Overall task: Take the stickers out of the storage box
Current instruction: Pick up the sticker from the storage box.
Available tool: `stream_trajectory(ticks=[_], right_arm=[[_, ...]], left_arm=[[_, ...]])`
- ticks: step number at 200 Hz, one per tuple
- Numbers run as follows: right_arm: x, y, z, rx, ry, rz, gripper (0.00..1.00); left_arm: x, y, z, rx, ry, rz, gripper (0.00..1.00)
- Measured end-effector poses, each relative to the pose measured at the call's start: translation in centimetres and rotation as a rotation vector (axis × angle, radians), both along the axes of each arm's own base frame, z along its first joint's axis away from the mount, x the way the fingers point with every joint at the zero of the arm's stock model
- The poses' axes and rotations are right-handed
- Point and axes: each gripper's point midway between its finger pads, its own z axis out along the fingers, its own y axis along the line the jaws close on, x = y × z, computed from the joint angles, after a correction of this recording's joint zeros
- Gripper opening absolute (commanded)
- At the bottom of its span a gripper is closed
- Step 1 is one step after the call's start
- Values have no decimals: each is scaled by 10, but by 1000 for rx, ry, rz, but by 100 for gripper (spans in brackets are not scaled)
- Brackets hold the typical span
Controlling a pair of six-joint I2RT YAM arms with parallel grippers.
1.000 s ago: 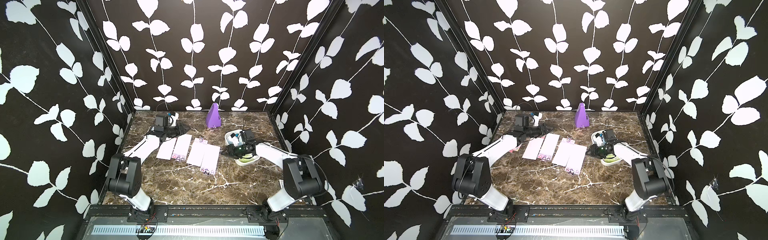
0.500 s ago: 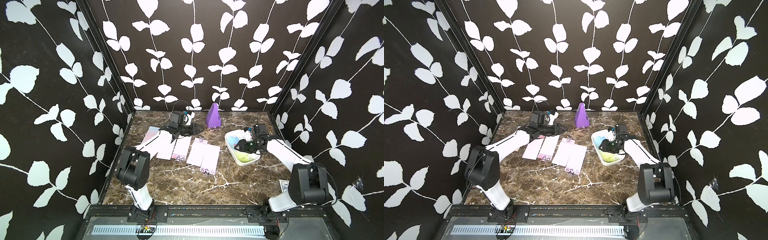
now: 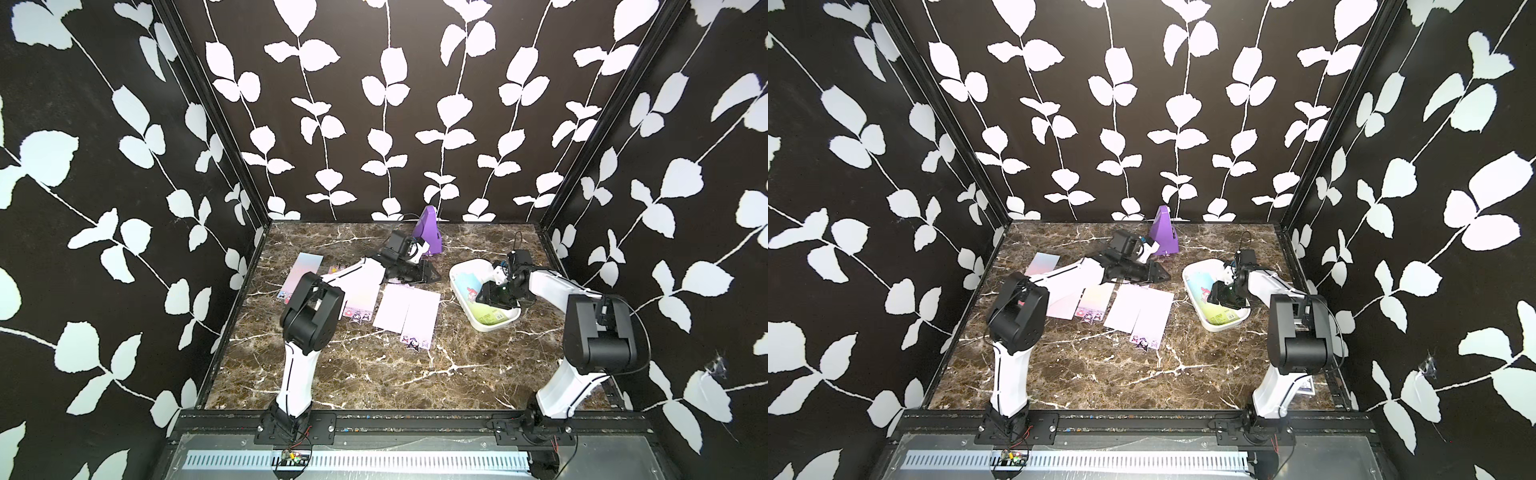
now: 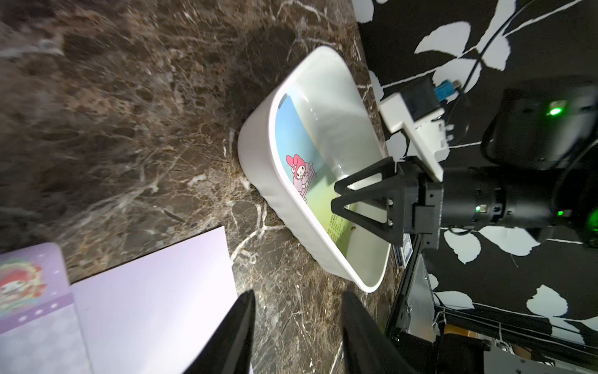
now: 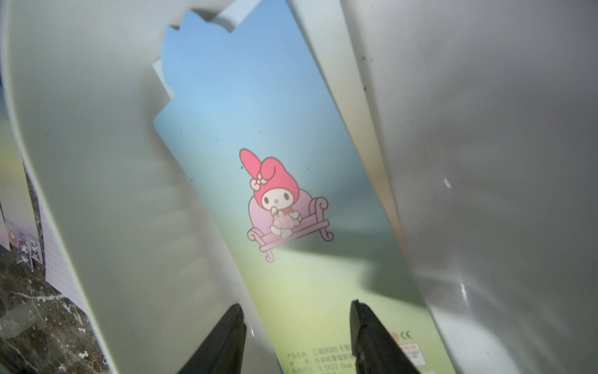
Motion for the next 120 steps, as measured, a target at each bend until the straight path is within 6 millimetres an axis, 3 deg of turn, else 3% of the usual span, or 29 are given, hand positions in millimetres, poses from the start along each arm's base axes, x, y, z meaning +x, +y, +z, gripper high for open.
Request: stream_trajectory(ticks=[69,120], right_arm=[[9,-20,1,-131,-32,2,74],[8,-26,-6,-166,-17,6,78]], left_arm=[[1,-54,-17,-12,15,-64,46],[-2,-62,-38,2,53,-79,46]])
